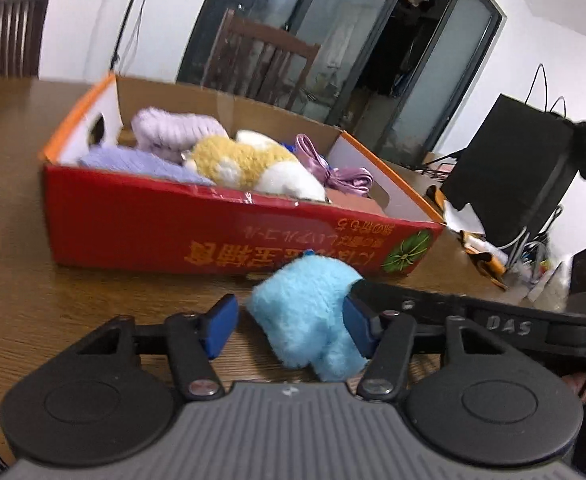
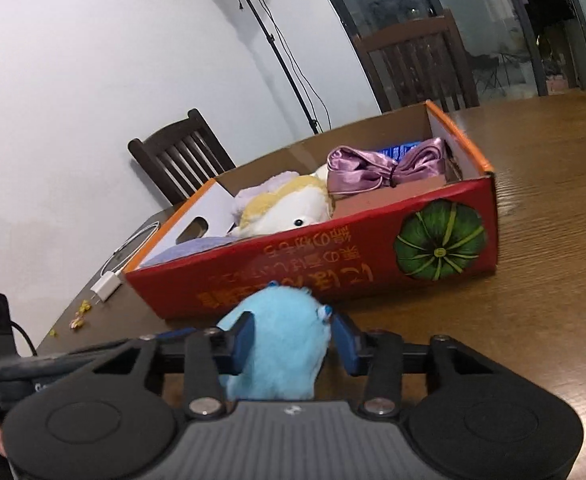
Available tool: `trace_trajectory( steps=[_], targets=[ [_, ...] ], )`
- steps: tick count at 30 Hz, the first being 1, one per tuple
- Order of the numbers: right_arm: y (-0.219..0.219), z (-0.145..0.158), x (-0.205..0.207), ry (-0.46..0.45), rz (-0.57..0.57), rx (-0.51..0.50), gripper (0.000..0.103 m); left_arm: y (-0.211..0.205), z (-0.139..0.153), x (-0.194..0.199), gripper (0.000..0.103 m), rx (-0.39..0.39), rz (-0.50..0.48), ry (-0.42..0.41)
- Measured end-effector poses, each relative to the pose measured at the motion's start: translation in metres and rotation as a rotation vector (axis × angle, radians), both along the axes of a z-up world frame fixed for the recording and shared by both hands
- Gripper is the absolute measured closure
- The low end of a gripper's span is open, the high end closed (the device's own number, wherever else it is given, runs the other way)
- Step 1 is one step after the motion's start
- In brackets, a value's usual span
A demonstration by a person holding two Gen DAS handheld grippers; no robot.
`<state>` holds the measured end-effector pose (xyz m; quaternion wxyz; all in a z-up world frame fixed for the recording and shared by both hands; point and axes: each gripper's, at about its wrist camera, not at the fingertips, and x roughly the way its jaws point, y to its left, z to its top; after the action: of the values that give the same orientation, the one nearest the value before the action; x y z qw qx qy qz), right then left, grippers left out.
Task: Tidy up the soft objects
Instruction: 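Close both tools on the light-blue fluffy plush, then lift the light-blue plush with both tools and lower it into the box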
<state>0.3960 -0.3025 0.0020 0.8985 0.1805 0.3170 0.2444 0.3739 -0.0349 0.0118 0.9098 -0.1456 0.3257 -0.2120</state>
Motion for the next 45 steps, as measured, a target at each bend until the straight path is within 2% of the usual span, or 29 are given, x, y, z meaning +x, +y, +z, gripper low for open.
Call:
trace_trajectory(
  steps=[1,2,4,7,19,22,26,31,34,37,40,42,45],
  targets=[
    [0.000,-0.005,0.004,0.017,0.005,0.018,0.062,0.001,-0.003,0.001,0.056,-0.015,-0.012,0.005],
    [0.000,-0.010,0.006,0.032,0.013,0.038,0.063,0.002,-0.005,0.001,0.057,-0.021,-0.013,0.005],
    [-0.002,-0.015,0.007,0.041,0.015,0.067,0.063,-0.003,-0.010,0.002,0.064,-0.005,-0.013,0.015],
    [-0.007,-0.021,0.011,0.066,0.028,0.121,0.068,-0.002,-0.010,0.000,0.069,-0.015,-0.011,0.024],
    [-0.008,-0.024,0.015,0.080,0.050,0.153,0.069,-0.005,-0.010,0.002,0.071,0.000,-0.013,0.009],
    [-0.009,-0.024,0.014,0.076,0.052,0.152,0.069,-0.005,-0.009,-0.001,0.074,-0.003,-0.018,0.006],
    [-0.006,-0.019,-0.002,0.069,0.050,0.128,0.070,-0.005,-0.003,-0.030,0.075,-0.009,-0.001,0.016],
    [-0.008,-0.002,-0.074,0.018,0.064,0.135,0.070,0.000,0.008,-0.107,0.075,-0.025,-0.015,-0.061],
    [-0.007,0.005,-0.099,0.004,0.073,0.132,0.070,0.003,0.016,-0.125,0.075,-0.027,-0.003,-0.085],
    [-0.004,0.025,-0.101,-0.039,0.082,0.108,0.070,0.009,0.039,-0.117,0.075,-0.030,-0.005,-0.146],
    [0.007,0.058,-0.078,-0.110,0.097,0.095,0.070,0.017,0.066,-0.089,0.075,-0.026,0.002,-0.206],
    [0.018,0.077,-0.050,-0.144,0.104,0.080,0.070,0.024,0.081,-0.056,0.075,-0.017,-0.001,-0.208],
    [0.034,0.099,0.010,-0.134,0.115,0.059,0.070,0.037,0.096,0.005,0.075,0.013,0.015,-0.163]
  ],
)
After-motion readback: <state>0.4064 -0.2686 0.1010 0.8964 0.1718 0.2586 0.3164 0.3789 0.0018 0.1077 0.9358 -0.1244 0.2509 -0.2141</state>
